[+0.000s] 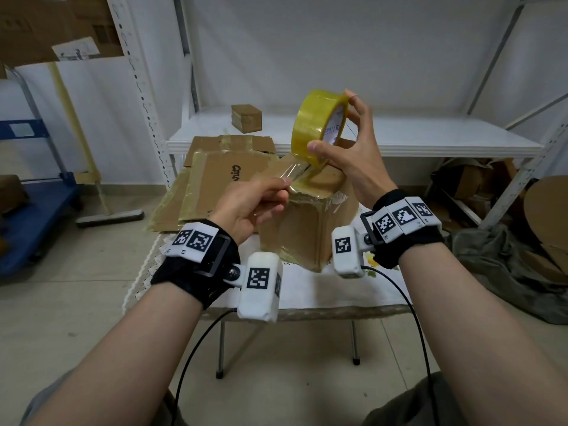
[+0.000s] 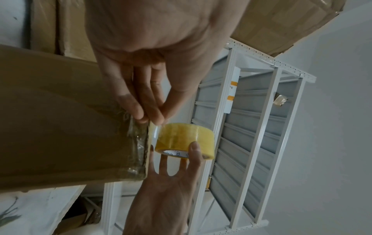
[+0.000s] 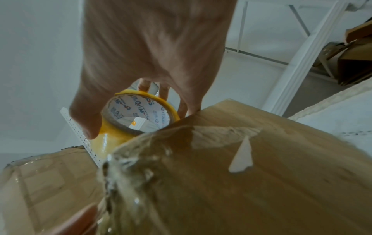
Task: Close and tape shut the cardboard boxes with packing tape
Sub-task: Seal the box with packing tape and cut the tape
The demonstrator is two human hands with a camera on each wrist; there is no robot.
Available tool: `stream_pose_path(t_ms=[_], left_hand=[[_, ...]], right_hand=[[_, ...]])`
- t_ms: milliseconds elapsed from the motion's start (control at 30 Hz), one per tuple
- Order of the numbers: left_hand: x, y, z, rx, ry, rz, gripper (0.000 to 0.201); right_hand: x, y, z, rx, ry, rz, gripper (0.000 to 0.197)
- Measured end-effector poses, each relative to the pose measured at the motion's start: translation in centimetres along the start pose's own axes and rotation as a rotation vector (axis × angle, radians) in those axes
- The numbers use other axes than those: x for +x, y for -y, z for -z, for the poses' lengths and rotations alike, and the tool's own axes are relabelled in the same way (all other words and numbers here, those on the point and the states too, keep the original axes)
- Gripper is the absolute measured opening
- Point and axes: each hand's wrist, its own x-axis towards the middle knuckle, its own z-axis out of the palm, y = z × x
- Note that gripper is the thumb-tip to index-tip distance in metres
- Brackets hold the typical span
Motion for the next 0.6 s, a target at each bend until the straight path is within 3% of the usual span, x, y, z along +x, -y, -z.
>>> stream_pose_path(t_ms=[333, 600], left_hand=[[0.1, 0.4, 0.5, -0.125, -0.008, 0.001, 0.009], [0.3, 1.1, 0.6, -0.23, 0.063, 0.056, 0.008]], right_hand=[[-0.1, 0.4, -0.7, -0.086, 0.042, 0.026, 0.108], [0.1, 0.4, -1.1, -0.147, 0.071, 0.048, 0.106]])
